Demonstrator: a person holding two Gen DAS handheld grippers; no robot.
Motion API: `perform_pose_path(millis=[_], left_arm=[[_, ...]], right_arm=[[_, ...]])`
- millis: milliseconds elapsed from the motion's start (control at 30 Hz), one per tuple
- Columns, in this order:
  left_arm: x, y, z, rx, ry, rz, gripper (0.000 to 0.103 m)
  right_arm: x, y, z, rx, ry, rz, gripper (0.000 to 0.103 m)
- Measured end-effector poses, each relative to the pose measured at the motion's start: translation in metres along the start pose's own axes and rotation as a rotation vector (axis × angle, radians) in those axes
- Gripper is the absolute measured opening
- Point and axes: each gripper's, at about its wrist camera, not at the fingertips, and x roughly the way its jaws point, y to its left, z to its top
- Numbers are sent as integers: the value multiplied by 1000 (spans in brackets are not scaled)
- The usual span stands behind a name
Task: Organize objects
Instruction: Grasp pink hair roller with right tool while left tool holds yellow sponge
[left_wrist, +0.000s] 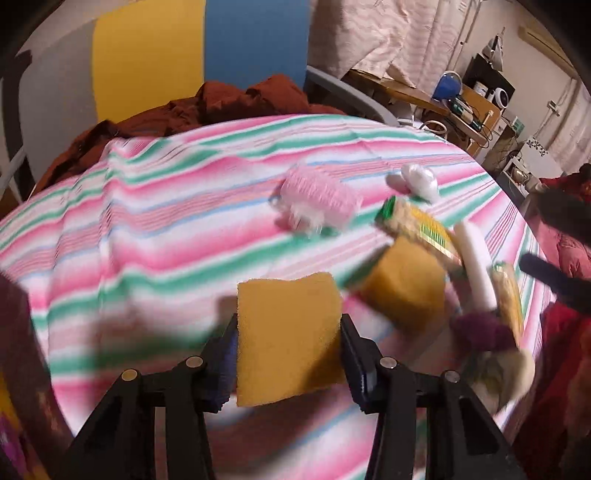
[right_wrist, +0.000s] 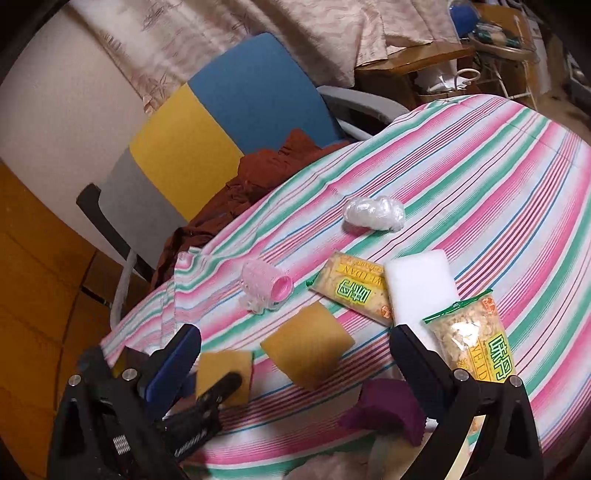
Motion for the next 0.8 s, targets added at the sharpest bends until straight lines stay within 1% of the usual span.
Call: perform_pose_path(millis=[67, 200, 267, 333, 400, 567, 667, 733, 800], left_arm=[[-7, 5, -10, -20, 1, 2, 49], [-19, 6, -31, -3, -17, 17, 50], [-21, 7, -35, -1, -28, 16, 50], [-22, 8, -37, -9, -33, 11, 50], [-20, 10, -36, -24, -32, 4, 50], [-17, 16, -36, -52, -34, -18, 50], [-17, 16, -36, -55, -39, -23, 50], [-16, 16, -37, -57, -42, -28, 50], [-16, 18, -36, -66, -40, -37, 51]], right_arm=[[4, 7, -2, -34, 18, -12, 103], [14, 34, 0, -153, 44, -18, 103], [26, 52, 4, -240, 52, -33, 103], [43, 63, 8, -293, 75, -56, 103], [64, 71, 15, -306, 105, -72, 103], [106, 88, 29, -323, 113, -101, 103], [131, 93, 32, -355, 136, -118, 103], [145, 92, 32, -365, 166, -112, 103], [157, 91, 29, -404, 195, -124, 98]])
